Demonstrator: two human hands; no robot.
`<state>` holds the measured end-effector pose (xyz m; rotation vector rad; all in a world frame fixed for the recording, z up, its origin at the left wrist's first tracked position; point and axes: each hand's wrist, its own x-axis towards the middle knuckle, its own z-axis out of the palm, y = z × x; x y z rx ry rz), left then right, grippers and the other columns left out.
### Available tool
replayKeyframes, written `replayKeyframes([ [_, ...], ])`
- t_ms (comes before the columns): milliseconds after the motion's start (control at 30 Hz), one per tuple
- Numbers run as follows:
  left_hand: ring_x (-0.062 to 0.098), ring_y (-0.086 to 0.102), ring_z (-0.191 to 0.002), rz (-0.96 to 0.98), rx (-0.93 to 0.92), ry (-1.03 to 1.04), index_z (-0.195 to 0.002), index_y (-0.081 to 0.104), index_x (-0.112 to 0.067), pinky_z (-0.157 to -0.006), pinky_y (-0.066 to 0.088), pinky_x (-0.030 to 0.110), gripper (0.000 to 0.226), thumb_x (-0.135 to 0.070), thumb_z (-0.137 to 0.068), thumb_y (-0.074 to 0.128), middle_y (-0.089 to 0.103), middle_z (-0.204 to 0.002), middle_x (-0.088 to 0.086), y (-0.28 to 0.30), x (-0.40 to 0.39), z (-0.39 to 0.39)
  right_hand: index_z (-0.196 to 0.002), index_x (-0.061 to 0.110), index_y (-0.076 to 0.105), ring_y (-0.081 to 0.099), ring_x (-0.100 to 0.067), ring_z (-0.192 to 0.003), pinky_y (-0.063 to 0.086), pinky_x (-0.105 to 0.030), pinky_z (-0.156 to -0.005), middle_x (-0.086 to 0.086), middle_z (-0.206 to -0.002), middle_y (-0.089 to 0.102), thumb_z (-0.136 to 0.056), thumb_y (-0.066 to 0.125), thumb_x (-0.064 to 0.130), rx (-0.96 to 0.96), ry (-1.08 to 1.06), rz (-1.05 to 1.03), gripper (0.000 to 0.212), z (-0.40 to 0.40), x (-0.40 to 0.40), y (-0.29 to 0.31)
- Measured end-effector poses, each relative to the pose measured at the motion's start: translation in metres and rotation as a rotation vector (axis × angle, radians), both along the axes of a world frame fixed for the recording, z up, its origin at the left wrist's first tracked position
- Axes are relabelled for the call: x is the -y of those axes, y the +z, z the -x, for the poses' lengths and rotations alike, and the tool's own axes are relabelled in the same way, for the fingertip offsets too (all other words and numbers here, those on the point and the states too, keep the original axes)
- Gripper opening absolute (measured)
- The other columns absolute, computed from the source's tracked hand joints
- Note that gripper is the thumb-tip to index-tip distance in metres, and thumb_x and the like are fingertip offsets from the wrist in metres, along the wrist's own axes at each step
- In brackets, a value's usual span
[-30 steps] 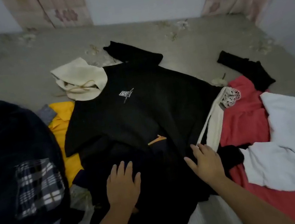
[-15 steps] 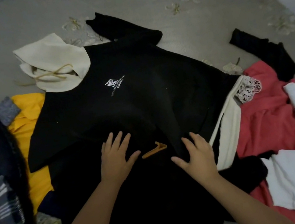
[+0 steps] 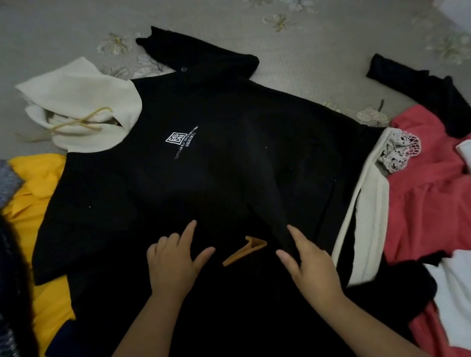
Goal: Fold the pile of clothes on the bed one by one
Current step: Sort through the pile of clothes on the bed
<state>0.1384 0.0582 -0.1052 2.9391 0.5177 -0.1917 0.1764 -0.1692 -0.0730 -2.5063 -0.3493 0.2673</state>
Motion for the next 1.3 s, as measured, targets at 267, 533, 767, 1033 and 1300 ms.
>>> replayKeyframes([
  [267, 0.03, 0.058, -0.054, -0.046, 0.357, -0.187, -0.096, 0.073, -0.011, -0.053, 0.035, 0.033, 0.04, -0.034, -0.064, 0.08, 0.059, -0.055, 0.01, 0.077, -0.019, -0.015, -0.139, 0.027, 0.035, 0.06, -0.022, -0.084, 0.041, -0.029, -0.071, -0.009, -0.089, 0.063, -0.09, 0.05, 0.041, 0.194, 0.082, 0.067, 0.054, -0.047, -0.007, 0.06],
  [533, 0.034, 0.056, -0.073, -0.035, 0.538, -0.082, -0.093, 0.074, -0.009, -0.064, 0.026, 0.032, 0.028, -0.033, -0.077, 0.069, 0.06, -0.068, 0.015, 0.225, -0.029, 0.01, -0.119, 0.012, 0.061, 0.065, -0.027, -0.086, 0.047, -0.03, -0.068, -0.013, -0.093, 0.069, -0.083, 0.06, 0.044, 0.523, 0.151, 0.086, 0.048, -0.035, -0.006, 0.206],
  [767, 0.03, 0.055, -0.054, 0.038, 0.635, -0.183, -0.067, 0.075, -0.01, -0.055, 0.032, 0.034, 0.077, -0.067, -0.082, 0.025, 0.054, -0.052, 0.011, 0.273, 0.001, 0.145, -0.091, -0.003, 0.07, 0.069, -0.028, -0.063, 0.054, -0.035, -0.054, -0.017, -0.073, 0.07, -0.06, 0.082, 0.032, 0.591, 0.198, -0.077, 0.048, 0.096, 0.029, 0.246],
  [1033, 0.027, 0.053, -0.045, 0.156, 0.388, -0.115, -0.061, 0.073, -0.006, -0.047, 0.04, 0.034, 0.075, -0.065, -0.082, 0.032, 0.054, -0.047, 0.01, 0.209, 0.019, 0.366, -0.127, 0.014, 0.053, 0.062, -0.017, -0.099, 0.044, -0.024, -0.079, -0.005, -0.11, 0.066, -0.083, 0.054, 0.053, 0.082, 0.342, 0.132, 0.058, 0.317, 0.048, 0.192],
  [1300, 0.026, 0.059, -0.082, 0.046, -0.067, -0.004, -0.129, 0.052, -0.013, -0.069, 0.034, 0.03, 0.066, -0.048, -0.074, 0.068, 0.066, -0.088, 0.011, 0.111, 0.007, 0.536, -0.144, 0.016, 0.022, 0.057, -0.018, -0.107, 0.043, -0.026, -0.082, -0.007, -0.124, 0.056, -0.093, 0.039, 0.048, -0.273, 0.491, 0.445, 0.063, 0.514, 0.024, 0.077],
])
